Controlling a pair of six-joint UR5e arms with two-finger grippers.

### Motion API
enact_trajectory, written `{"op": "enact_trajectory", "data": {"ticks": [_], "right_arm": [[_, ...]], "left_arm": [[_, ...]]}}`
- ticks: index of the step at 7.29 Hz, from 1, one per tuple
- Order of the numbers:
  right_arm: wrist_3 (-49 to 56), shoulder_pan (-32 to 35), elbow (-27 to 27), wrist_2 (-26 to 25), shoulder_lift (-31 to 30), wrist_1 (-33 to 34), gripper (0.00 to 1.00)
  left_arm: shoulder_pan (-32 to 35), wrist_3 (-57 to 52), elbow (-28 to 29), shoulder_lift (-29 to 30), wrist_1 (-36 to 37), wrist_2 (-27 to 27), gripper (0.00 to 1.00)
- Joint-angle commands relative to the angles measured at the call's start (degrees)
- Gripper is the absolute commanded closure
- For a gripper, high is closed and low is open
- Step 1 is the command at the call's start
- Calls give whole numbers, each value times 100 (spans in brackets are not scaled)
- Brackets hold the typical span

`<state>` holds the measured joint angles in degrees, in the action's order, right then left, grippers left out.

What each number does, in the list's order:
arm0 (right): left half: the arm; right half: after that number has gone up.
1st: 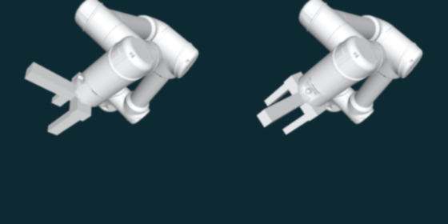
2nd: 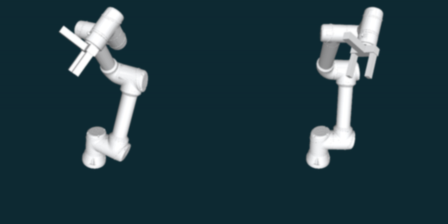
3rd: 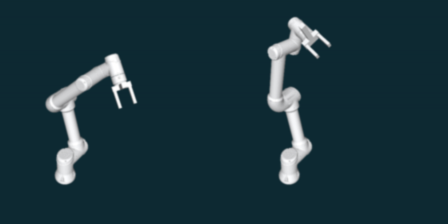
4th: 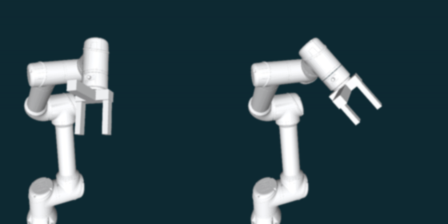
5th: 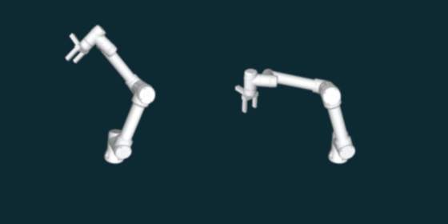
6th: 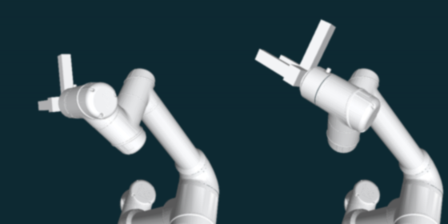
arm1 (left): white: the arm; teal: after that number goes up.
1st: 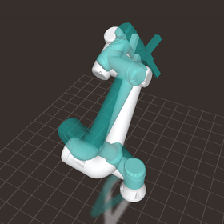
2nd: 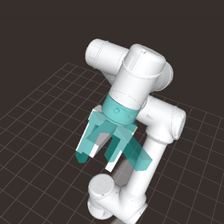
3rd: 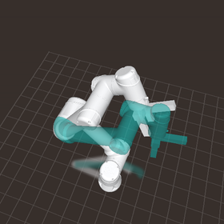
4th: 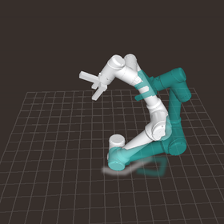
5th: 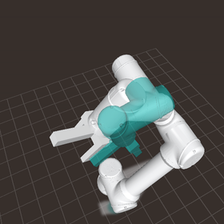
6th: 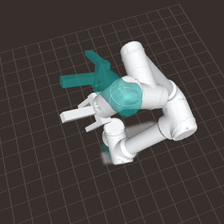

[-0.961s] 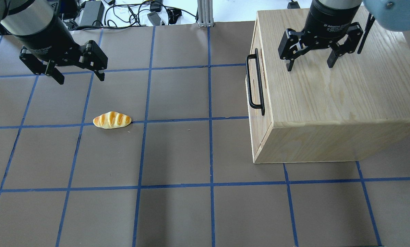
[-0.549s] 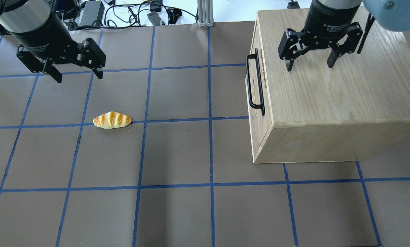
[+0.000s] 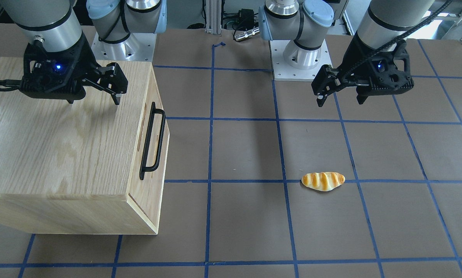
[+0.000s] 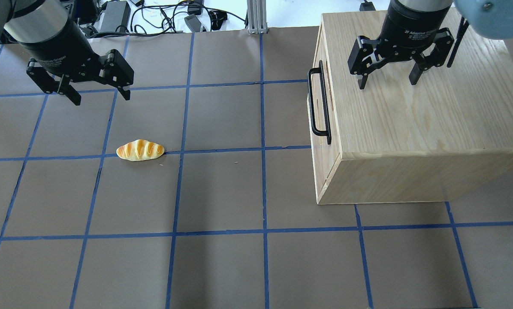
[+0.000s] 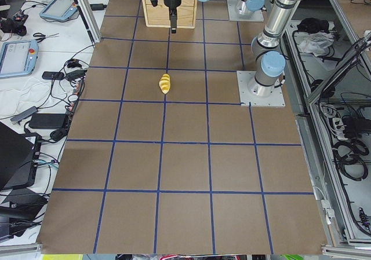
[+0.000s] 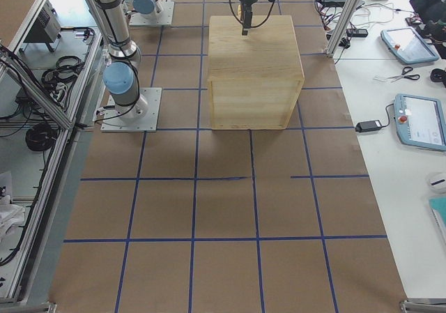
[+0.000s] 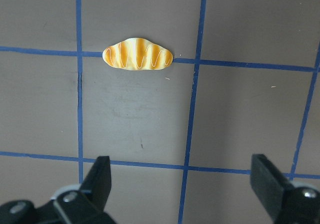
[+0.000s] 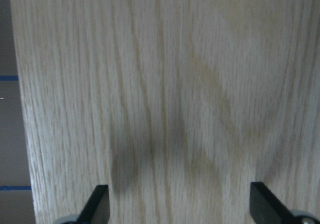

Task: Open upper drawer

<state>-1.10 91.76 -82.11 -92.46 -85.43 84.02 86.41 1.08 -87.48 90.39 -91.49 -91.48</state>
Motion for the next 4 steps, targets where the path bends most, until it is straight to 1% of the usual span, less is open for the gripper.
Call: {"op": "enact_trajectory", "data": {"ticks": [1,2,3,4], "right_arm": [[-5,-9,2,0,0,0,0],[-5,0,2,0,0,0,0],[4,0,-7,0,0,0,0],[4,0,2,0,0,0,0]], "left_arm": [[244,180,3,57,418,33,0],[410,382,11,153,691,164,0],[586,715,-6,268,1042,557,0],[762,1336,-6,399,1237,1057,0]]}}
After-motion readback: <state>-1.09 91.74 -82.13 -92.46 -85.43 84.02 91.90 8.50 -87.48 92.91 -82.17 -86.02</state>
